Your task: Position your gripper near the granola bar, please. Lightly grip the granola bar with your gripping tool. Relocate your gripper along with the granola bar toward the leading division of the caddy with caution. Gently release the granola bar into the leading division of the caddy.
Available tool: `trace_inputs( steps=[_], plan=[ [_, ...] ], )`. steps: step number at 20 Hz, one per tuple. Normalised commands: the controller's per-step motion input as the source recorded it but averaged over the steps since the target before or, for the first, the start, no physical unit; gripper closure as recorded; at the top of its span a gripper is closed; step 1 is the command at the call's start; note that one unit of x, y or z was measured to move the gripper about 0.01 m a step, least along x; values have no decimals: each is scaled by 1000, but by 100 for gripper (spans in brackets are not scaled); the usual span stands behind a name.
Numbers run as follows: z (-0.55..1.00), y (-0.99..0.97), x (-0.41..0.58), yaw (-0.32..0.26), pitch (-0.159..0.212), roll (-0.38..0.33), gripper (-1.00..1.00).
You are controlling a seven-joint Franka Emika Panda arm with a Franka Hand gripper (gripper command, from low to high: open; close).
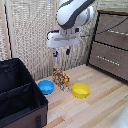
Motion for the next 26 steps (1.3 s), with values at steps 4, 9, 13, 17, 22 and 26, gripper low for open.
trace_inputs(
  steps=[4, 9, 13, 17, 22, 26],
  plan=[
    [-274, -226, 622, 0, 4, 10, -100],
    [-351, -262, 738, 0, 0, 17, -100],
    [-274, -259, 628, 0, 12, 9, -100],
    [-304, -184, 441, 6, 66, -18, -100],
    [-312, -33, 231, 7, 104, -103, -100],
    [-288, -9, -31, 0, 110, -122, -100]
  ],
)
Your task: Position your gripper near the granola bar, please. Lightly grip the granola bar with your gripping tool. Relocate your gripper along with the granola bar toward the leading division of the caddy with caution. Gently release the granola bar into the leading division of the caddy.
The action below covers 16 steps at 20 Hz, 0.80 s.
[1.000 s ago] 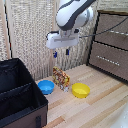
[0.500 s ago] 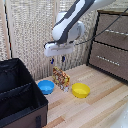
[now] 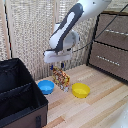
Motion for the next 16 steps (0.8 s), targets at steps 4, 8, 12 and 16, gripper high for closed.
trace_inputs(
  steps=[4, 8, 12, 16],
  plan=[
    [-131, -39, -327, 0, 22, -45, -100],
    [-66, -8, -44, 0, 0, -12, 100],
    [-54, 14, 0, 0, 0, -24, 100],
    [-4, 21, 0, 0, 0, -2, 100]
  ],
)
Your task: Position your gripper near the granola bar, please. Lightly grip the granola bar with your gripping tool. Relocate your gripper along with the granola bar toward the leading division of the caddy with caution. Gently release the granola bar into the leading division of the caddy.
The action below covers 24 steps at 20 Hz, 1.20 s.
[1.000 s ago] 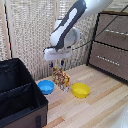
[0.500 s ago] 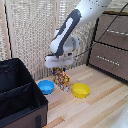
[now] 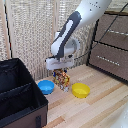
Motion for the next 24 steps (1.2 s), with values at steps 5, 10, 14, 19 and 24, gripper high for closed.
trace_inputs(
  steps=[5, 10, 14, 19, 24],
  plan=[
    [0, 67, 0, 0, 2, -5, 100],
    [24, 193, 88, -46, 55, 0, 100],
    [393, 243, 122, -108, 154, 35, 100],
    [576, 181, 155, -123, 164, 65, 100],
    [722, 197, 264, -105, 150, 23, 100]
  ],
)
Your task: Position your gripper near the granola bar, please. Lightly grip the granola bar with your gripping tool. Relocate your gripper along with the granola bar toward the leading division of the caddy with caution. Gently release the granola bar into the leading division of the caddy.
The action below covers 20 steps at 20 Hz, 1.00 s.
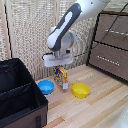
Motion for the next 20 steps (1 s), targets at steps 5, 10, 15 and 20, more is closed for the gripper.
trace_inputs(
  steps=[5, 10, 15, 20],
  plan=[
    [934, 162, 413, -97, 111, -1, 100],
    [1000, 68, 391, -120, 86, -7, 100],
    [1000, 39, 45, -172, 23, -5, 100],
    [975, 106, -113, -269, -64, 0, 100]
  ],
)
